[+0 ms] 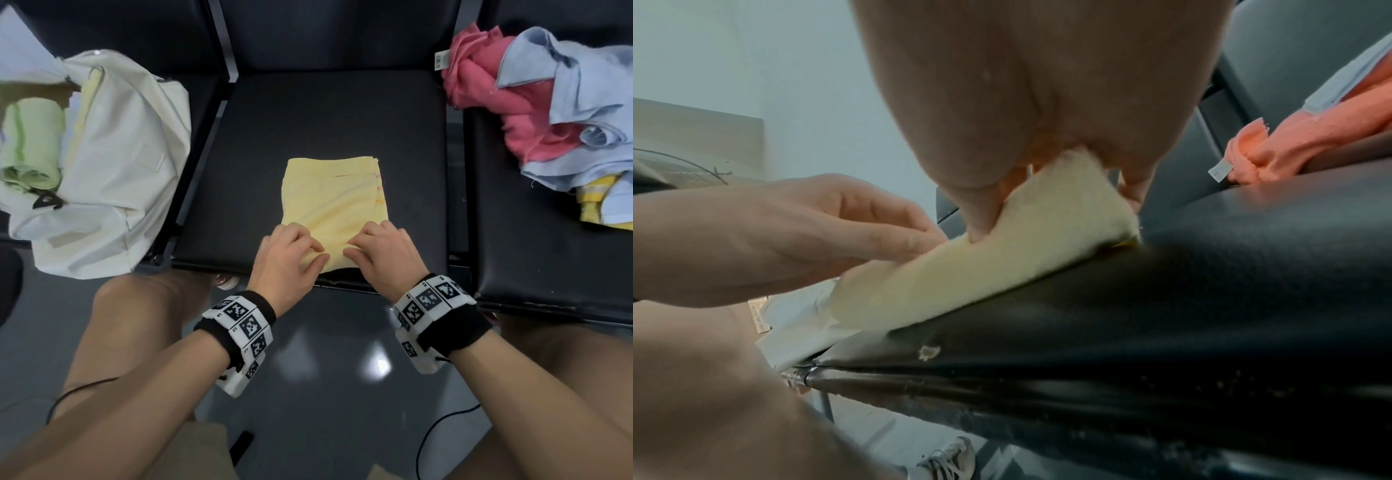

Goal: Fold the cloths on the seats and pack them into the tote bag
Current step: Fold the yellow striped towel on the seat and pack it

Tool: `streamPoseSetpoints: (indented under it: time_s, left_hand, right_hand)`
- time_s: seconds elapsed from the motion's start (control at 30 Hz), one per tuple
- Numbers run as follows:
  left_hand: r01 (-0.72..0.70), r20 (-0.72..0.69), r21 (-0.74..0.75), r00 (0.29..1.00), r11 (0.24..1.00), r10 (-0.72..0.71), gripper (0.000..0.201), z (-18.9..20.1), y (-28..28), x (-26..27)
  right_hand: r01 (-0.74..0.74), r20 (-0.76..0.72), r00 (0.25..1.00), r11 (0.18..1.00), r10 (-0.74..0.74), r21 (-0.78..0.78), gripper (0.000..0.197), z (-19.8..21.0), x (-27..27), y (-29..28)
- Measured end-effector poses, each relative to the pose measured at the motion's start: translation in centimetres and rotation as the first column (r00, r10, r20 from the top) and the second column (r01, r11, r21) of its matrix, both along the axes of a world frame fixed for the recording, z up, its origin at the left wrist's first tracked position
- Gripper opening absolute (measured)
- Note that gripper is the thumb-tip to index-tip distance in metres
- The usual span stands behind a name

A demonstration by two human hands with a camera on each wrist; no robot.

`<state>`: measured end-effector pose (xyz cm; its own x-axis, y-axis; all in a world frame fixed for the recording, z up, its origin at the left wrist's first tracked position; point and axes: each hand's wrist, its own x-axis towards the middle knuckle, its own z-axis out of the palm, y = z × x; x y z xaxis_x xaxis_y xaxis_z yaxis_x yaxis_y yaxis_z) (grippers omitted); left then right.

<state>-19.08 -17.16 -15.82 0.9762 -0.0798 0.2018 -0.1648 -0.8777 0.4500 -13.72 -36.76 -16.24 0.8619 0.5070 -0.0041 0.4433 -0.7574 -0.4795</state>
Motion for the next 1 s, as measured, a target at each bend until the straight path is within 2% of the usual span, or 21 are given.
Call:
streamPoseSetpoints:
  time_s: [0.13, 0.3, 0.4, 0.47, 0.63, 0.73, 0.87, 1.0]
  left_hand:
    - [0.063, -0.015, 0.119, 0.998, 0.991, -0.062, 0.034, -0.4, 0.6, -0.6]
    - [0.017, -0.031, 0.089, 0.999, 0.996, -0.014, 0.027, -0.5, 0.3, -0.4]
    - [0.007, -0.098, 0.096, 0.995, 0.995, 0.002, 0.031, -0.3, 0.1, 0.1]
    - [-0.019, -0.163, 0.071, 0.986, 0.997, 0.030, 0.031, -0.3, 0.2, 0.3]
    - [-0.088, -0.309, -0.017, 0.948, 0.996, 0.079, 0.017, 0.3, 0.5, 0.7]
    - [-0.144, -0.376, -0.054, 0.920, 0.988, 0.114, 0.009, 0.8, 0.9, 1.0]
    - [-0.162, -0.327, -0.102, 0.937, 0.981, 0.121, 0.010, 0.4, 1.0, 0.8]
    - [-0.150, -0.105, -0.102, 0.985, 0.983, 0.139, 0.015, 0.2, 0.7, 0.0]
  right_hand:
    - [0.039, -0.030, 0.999, 0.999, -0.040, -0.018, 0.031, 0.0, 0.2, 0.1]
    - [0.153, -0.096, 0.985, 0.984, -0.144, 0.091, 0.020, 0.7, 0.0, -0.1]
    - [0.070, -0.045, 0.997, 0.994, -0.066, 0.089, 0.019, 0.8, -0.1, -0.3]
    - [0.056, -0.062, 0.997, 0.994, -0.051, 0.094, 0.022, 0.9, 0.1, -0.5]
    - [-0.024, -0.119, 0.992, 0.993, 0.037, 0.115, 0.035, 1.4, 0.3, -1.2]
    - [-0.030, -0.174, 0.984, 0.994, 0.048, 0.103, 0.036, 1.5, 0.2, -1.1]
    - [0.013, -0.219, 0.976, 0.997, 0.003, 0.073, 0.033, 1.2, 0.2, -0.9]
    - [0.033, -0.205, 0.978, 0.999, -0.029, 0.015, 0.036, 1.2, 0.2, -0.6]
